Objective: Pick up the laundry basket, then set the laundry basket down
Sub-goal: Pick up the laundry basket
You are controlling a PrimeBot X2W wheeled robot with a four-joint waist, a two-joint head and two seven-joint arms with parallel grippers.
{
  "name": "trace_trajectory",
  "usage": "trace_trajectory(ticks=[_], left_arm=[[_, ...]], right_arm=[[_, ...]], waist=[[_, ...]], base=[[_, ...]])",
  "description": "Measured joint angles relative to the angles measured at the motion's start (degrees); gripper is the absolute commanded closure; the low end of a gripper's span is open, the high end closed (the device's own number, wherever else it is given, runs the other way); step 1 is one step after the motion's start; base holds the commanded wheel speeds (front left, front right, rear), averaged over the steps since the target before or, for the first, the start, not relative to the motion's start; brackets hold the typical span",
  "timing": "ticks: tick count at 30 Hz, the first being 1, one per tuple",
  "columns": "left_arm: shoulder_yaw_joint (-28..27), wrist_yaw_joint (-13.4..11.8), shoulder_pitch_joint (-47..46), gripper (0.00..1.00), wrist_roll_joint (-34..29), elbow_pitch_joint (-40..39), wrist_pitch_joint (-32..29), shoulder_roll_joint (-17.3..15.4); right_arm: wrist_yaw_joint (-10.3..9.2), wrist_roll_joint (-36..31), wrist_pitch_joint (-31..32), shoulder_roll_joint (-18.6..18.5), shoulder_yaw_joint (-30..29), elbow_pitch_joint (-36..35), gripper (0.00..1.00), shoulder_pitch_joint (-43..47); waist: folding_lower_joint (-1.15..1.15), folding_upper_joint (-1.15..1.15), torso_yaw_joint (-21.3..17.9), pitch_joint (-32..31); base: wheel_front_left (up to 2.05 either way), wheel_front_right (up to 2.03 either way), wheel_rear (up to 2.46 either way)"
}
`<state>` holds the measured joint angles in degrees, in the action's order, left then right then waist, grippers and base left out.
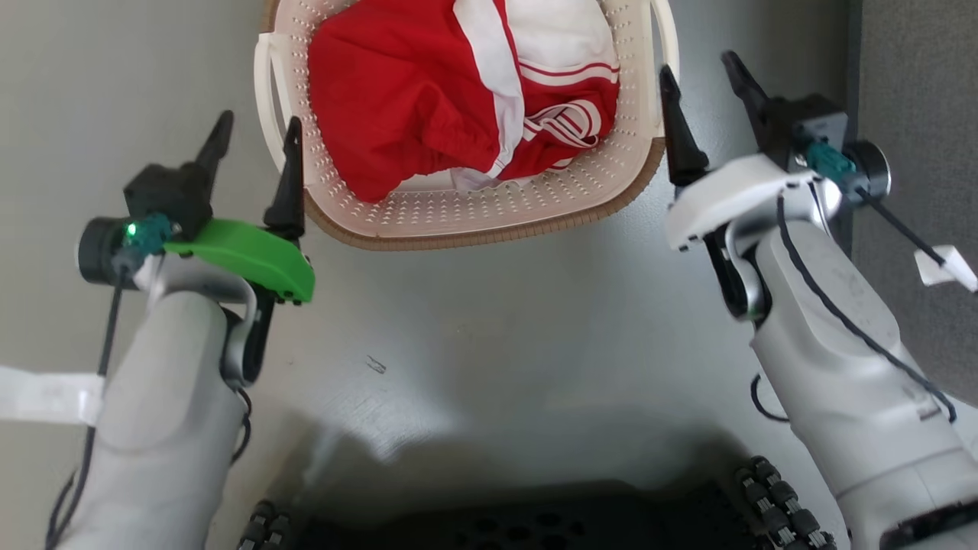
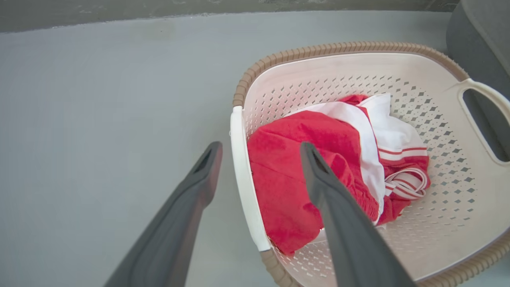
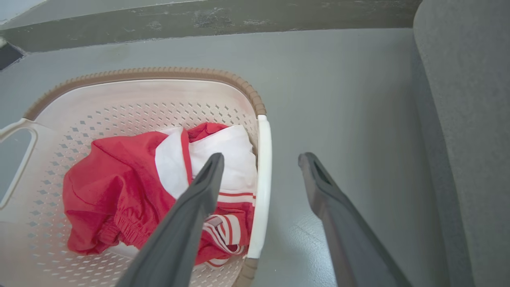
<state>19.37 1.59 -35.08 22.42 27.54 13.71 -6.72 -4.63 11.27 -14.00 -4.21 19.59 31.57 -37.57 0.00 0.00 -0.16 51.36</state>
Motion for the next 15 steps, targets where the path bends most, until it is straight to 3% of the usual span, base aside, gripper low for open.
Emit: trace_trajectory(ticks=[15], left_arm=[[1.68, 2.97, -10.63, 0.00, -1.55, 10.21, -5.38, -0.99]], right_arm=[[1.18, 0.99, 3.65, 0.41, 4.01, 10.65, 0.00, -10.52]], waist=[[0.00, 0.00, -1.02, 2.29]], base=[[0.00, 0.00, 0.00]])
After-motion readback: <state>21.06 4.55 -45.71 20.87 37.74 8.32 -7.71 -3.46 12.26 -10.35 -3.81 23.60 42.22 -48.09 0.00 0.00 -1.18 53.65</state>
